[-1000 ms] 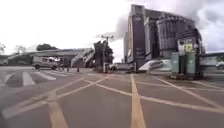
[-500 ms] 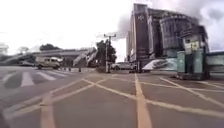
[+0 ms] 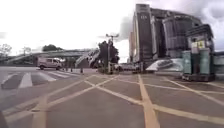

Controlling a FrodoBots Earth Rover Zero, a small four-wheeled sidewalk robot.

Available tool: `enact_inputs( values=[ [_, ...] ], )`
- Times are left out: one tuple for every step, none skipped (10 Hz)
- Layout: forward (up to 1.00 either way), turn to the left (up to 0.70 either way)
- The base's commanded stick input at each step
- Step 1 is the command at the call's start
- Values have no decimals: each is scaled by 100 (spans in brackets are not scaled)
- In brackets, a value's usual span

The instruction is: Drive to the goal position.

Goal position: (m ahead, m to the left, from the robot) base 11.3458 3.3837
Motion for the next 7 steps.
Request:
enact_inputs(
  values=[
    [45,0],
    [45,0],
    [45,0],
    [45,0],
    [45,0],
    [45,0],
    [45,0]
  ],
)
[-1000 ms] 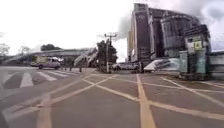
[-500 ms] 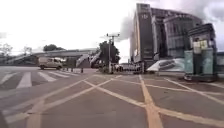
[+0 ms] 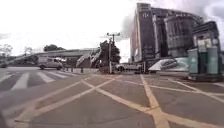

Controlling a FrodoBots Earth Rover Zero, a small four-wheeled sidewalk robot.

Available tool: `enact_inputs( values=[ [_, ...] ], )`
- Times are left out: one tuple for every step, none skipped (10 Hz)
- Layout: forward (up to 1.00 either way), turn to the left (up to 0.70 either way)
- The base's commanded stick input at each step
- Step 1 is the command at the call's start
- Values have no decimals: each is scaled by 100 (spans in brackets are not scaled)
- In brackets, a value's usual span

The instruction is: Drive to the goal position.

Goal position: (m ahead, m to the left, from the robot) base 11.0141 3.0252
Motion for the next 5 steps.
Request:
enact_inputs(
  values=[
    [45,0],
    [45,0],
    [45,0],
    [45,0],
    [45,0]
  ],
)
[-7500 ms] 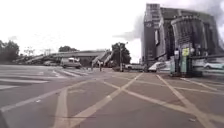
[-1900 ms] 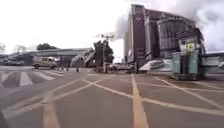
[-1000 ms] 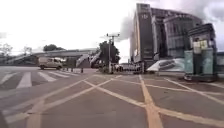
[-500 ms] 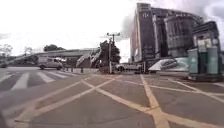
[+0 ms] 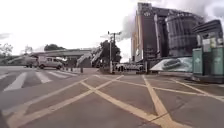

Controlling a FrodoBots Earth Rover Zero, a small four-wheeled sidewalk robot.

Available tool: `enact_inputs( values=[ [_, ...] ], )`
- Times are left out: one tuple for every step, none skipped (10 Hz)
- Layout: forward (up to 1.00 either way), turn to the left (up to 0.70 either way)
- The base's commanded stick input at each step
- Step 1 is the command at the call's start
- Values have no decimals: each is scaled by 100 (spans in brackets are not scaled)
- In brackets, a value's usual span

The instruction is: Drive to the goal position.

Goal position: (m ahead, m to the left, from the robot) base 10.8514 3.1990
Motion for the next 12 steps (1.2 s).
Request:
enact_inputs(
  values=[
    [45,0],
    [45,0],
    [45,0],
    [45,0],
    [45,0],
    [45,0],
    [45,0],
    [45,0],
    [45,0],
    [45,0],
    [45,0],
    [45,0]
  ],
)
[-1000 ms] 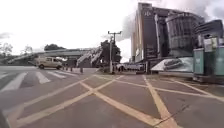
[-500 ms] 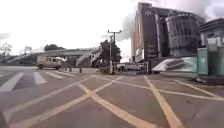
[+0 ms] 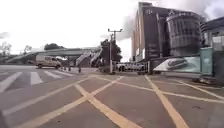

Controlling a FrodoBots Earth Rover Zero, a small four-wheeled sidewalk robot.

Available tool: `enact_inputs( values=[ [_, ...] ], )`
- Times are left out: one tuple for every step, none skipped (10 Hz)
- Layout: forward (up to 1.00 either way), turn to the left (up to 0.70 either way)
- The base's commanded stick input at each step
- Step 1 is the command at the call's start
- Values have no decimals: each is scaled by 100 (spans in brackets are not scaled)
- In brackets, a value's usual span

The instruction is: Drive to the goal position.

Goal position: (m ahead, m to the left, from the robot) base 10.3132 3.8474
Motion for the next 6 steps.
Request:
enact_inputs(
  values=[
    [45,0],
    [45,0],
    [45,6],
    [45,8],
    [45,22],
    [45,27]
  ],
)
